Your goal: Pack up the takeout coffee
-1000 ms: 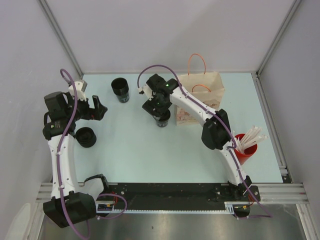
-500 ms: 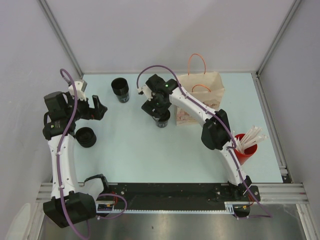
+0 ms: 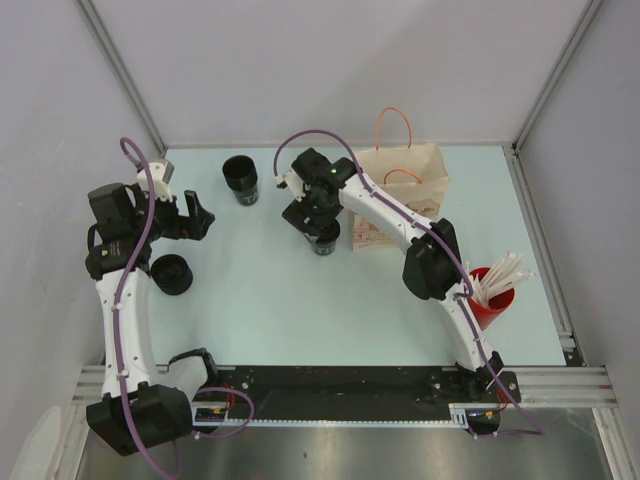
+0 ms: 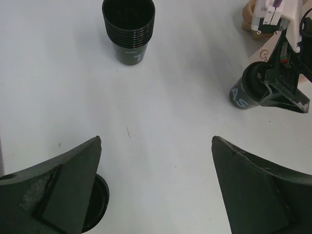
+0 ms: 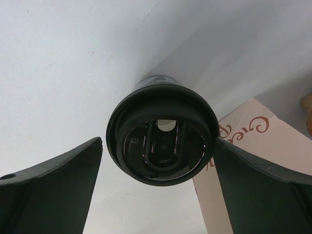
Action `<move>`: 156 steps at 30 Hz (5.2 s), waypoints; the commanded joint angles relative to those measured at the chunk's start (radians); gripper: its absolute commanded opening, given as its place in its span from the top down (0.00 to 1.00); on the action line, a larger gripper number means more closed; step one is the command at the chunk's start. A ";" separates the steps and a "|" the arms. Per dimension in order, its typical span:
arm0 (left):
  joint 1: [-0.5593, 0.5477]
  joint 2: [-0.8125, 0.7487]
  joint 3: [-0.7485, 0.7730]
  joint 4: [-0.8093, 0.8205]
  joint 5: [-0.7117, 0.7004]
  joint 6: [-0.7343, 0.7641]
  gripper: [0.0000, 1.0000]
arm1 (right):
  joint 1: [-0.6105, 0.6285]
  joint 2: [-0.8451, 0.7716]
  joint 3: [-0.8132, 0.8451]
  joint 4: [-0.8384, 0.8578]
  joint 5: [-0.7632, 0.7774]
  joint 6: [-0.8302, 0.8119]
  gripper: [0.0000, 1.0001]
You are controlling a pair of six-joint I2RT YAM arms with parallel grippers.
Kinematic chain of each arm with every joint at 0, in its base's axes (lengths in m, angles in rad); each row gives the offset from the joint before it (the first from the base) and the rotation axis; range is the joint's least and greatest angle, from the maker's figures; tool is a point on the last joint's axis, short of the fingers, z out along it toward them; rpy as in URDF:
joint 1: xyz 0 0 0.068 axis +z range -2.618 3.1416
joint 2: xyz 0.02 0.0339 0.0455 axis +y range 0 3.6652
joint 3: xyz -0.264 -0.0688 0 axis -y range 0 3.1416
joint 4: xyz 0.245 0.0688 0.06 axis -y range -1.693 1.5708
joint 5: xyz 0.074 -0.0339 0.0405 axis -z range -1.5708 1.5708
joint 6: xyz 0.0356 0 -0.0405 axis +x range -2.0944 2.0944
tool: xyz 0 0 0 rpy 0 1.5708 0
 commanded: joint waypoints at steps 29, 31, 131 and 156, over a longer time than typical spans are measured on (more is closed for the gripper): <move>0.011 -0.023 0.000 0.027 0.024 -0.015 0.01 | -0.011 -0.053 0.010 0.030 0.000 0.006 0.07; 0.010 -0.021 0.000 0.027 0.026 -0.015 0.01 | -0.012 -0.052 0.008 0.033 0.000 0.006 0.07; -1.057 0.851 0.909 0.136 -0.401 0.481 0.01 | -0.514 -0.774 -0.216 0.073 -0.178 0.053 0.66; -1.077 0.905 0.943 -0.088 -0.158 0.587 0.45 | -0.514 -0.642 -0.147 -0.001 -0.193 -0.028 0.65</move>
